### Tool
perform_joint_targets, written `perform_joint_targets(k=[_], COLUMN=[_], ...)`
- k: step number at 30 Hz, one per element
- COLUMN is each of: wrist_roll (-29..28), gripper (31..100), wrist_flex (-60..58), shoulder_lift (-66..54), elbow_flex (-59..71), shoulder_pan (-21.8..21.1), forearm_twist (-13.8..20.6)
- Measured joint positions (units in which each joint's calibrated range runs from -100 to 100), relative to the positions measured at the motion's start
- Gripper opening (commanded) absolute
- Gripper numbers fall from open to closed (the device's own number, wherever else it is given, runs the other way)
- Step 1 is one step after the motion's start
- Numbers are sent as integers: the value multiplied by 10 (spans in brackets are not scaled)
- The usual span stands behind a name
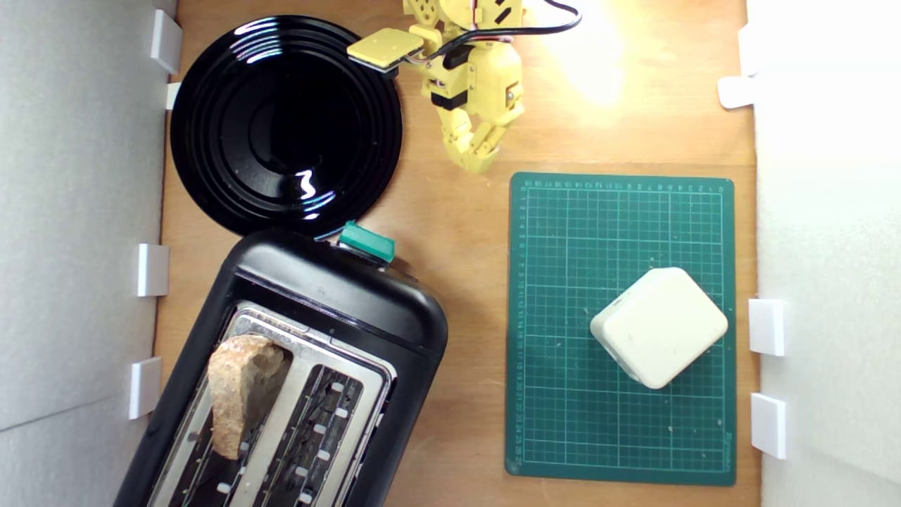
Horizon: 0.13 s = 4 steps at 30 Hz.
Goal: Pick bread and place in toaster
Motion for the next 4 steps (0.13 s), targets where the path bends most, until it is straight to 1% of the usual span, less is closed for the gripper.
perform_joint_targets(k=[4], wrist_roll=[0], gripper=[379], wrist_flex=[0], shoulder_lift=[0], elbow_flex=[0], shoulder_pan=[0], forearm_twist=[0])
